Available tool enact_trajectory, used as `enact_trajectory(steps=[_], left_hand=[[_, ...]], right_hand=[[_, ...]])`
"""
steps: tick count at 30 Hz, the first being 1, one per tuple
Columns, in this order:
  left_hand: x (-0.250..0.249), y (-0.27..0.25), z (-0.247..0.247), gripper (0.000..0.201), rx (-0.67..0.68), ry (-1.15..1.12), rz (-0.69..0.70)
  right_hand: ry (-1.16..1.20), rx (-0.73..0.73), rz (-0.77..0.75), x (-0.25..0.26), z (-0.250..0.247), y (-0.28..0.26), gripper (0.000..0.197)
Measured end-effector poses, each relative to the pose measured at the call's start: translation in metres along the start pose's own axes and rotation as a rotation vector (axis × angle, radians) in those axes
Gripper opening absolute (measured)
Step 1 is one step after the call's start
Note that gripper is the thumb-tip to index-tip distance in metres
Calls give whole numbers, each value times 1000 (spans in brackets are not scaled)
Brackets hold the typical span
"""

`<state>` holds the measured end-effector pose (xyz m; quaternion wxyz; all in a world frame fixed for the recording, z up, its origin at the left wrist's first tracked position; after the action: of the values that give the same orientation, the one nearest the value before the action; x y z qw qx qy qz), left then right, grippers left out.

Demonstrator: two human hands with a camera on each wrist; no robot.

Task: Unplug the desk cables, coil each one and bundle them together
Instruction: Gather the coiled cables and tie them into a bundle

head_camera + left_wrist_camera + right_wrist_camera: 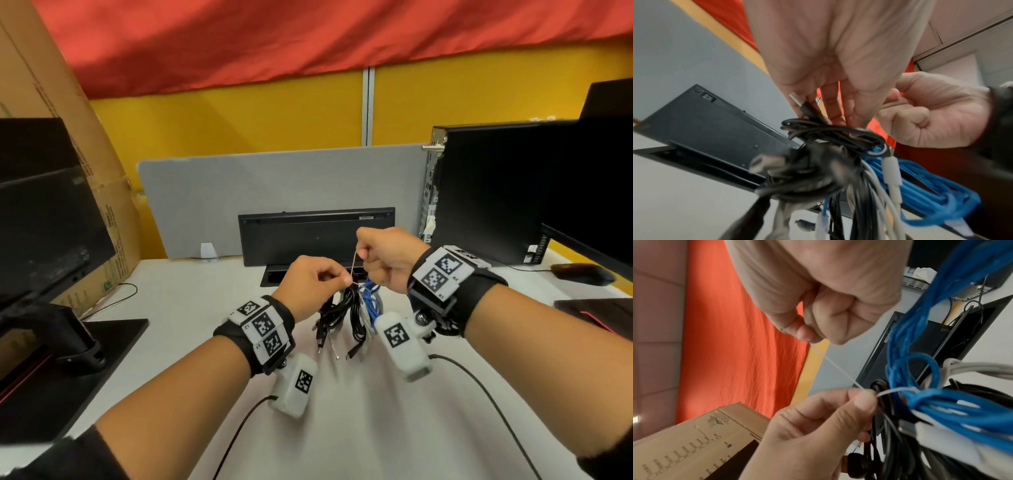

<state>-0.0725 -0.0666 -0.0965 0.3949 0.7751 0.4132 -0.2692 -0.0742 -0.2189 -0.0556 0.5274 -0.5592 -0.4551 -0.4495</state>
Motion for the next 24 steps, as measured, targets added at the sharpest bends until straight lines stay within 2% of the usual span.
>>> enact_trajectory(steps=[9,16,19,24], left_hand=[[4,7,3,8,79,168,47],[17,7,16,11,49,165,-5],[22,10,16,10,58,164,-28],[37,12,17,10,62,180,-50]], right_hand=[[-49,-104,-48,3,-3,6,26],[-463,-116,-30,9,-9,3,24],[-649,-123,-78,15,-5,-1,26],[-779,-145,-78,14,-2,1,14]])
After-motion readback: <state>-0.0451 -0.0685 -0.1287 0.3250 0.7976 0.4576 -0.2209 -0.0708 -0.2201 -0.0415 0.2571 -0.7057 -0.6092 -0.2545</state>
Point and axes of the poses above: each hand's wrist, its own y-axis towards the middle knuckle, its own z-axis out of the palm, x = y × z, the point moved 2 cm from there along y, towards the middle knuckle, and after that the axes turned 2 degrees about z, right-handed, at the moved point
